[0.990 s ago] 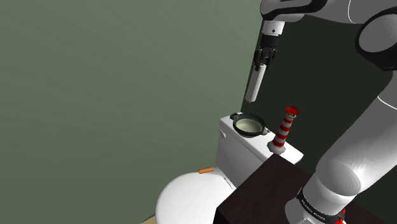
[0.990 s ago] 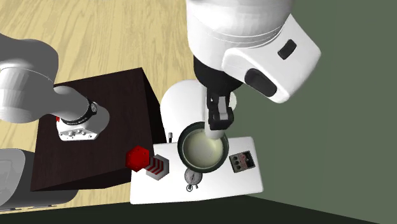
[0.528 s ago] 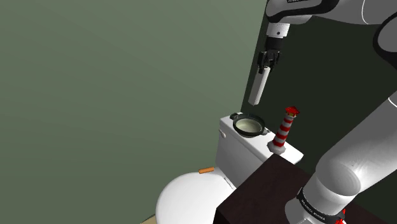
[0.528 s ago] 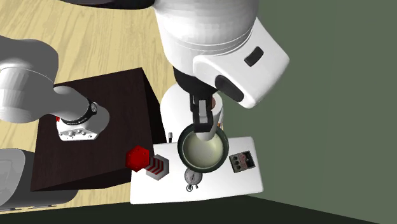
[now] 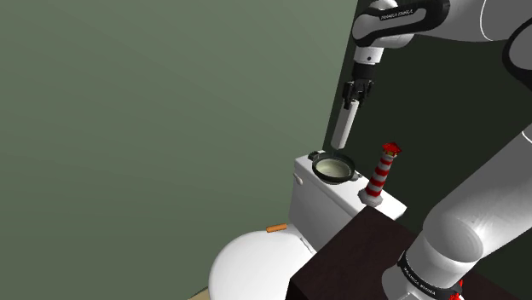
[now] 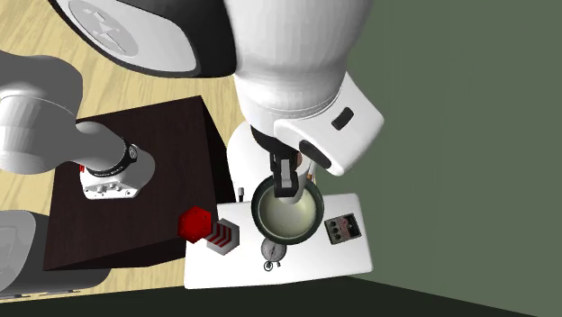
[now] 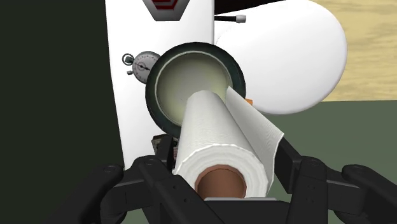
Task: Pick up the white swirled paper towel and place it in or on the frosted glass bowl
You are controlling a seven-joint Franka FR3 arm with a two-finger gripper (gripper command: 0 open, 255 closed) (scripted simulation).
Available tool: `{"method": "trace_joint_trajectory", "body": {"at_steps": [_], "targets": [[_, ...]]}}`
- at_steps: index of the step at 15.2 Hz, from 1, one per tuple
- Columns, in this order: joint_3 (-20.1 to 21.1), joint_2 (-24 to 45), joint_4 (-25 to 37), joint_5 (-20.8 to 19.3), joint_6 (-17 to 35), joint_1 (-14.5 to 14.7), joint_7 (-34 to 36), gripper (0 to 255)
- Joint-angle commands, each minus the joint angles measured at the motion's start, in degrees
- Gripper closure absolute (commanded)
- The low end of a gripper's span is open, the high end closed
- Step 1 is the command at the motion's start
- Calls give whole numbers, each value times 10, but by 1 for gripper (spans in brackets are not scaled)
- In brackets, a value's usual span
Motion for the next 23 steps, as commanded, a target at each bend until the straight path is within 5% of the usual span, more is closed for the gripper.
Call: {"method": "trace_joint_trajectory", "body": {"at_steps": [1,17,23], "targets": [[0,-1,-15,0,14,0,1,255],[-5,19,-122,4,140,-2,-4,255],[-5,19,-122,4,140,-2,-4,255]]}}
